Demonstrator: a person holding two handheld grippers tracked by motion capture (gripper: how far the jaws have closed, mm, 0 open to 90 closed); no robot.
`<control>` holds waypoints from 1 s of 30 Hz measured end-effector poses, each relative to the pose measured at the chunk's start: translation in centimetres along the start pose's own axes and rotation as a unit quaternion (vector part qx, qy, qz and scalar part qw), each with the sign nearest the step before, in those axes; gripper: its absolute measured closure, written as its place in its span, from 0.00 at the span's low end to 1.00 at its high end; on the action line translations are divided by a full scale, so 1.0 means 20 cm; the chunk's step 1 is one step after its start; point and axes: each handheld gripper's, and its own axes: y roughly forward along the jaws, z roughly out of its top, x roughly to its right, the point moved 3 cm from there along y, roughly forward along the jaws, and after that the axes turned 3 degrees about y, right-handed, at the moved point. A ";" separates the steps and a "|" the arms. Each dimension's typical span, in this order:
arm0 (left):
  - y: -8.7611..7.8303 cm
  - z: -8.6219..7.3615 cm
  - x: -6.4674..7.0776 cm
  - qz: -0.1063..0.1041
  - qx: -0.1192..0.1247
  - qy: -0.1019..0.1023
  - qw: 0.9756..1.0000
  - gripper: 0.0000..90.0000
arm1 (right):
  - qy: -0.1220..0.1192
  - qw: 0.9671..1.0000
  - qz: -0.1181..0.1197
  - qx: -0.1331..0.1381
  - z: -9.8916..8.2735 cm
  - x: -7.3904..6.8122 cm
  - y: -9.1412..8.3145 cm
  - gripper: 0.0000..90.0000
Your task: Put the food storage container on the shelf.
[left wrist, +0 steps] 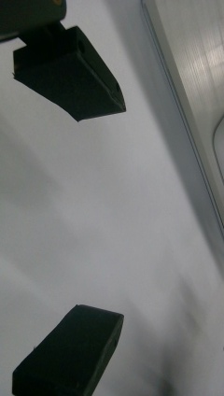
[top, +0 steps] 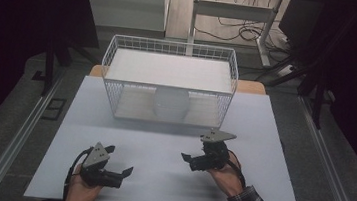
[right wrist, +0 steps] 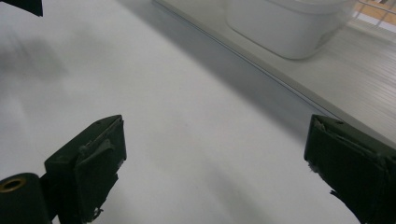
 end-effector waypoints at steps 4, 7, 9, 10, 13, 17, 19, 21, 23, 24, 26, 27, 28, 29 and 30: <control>0.00 0.00 -0.01 0.000 0.000 -0.001 1.000 0.03 | 0.004 1.000 -0.009 0.003 -0.04 0.01 -0.06 0.06; -0.01 0.00 -0.01 0.000 0.000 -0.003 1.000 0.03 | 0.007 1.000 -0.017 0.003 -0.07 0.03 -0.09 0.06; -0.01 0.00 -0.02 0.002 0.001 -0.003 1.000 0.03 | 0.014 1.000 -0.022 0.008 -0.08 0.04 -0.11 0.06; -0.01 0.00 -0.02 0.003 0.001 -0.002 1.000 0.03 | 0.018 0.999 -0.024 0.010 -0.09 0.04 -0.12 0.06; -0.02 0.00 -0.03 0.006 0.002 -0.004 1.000 0.03 | 0.023 0.999 -0.030 0.014 -0.11 0.05 -0.16 0.06; -0.04 0.00 -0.04 0.009 0.003 -0.005 1.000 0.03 | 0.027 0.999 -0.041 0.018 -0.13 0.07 -0.20 0.05; -0.05 -0.01 -0.04 0.010 0.001 -0.003 1.000 0.03 | 0.028 0.998 -0.048 0.020 -0.15 0.07 -0.23 0.05; -0.06 -0.01 -0.04 0.013 -0.002 0.001 1.000 0.03 | 0.030 0.998 -0.054 0.022 -0.17 0.08 -0.25 0.05; -0.07 -0.01 -0.05 0.016 -0.002 0.003 1.000 0.03 | 0.036 0.997 -0.058 0.024 -0.18 0.09 -0.27 0.05; -0.08 -0.02 -0.05 0.018 -0.002 0.003 1.000 0.03 | 0.038 0.997 -0.060 0.024 -0.19 0.10 -0.28 0.05; -0.09 -0.02 -0.05 0.022 0.000 0.001 1.000 0.03 | 0.042 0.997 -0.063 0.024 -0.21 0.10 -0.30 0.05; -0.09 -0.02 -0.06 0.023 0.000 -0.001 1.000 0.03 | 0.043 0.997 -0.066 0.025 -0.22 0.11 -0.31 0.05; -0.10 -0.03 -0.06 0.024 0.001 -0.003 1.000 0.03 | 0.043 0.996 -0.068 0.025 -0.23 0.11 -0.32 0.05; -0.10 -0.03 -0.07 0.025 0.000 -0.005 1.000 0.03 | 0.043 0.996 -0.071 0.024 -0.24 0.11 -0.33 0.04; -0.10 -0.03 -0.07 0.025 -0.002 -0.006 1.000 0.03 | 0.044 0.996 -0.073 0.022 -0.25 0.11 -0.33 0.04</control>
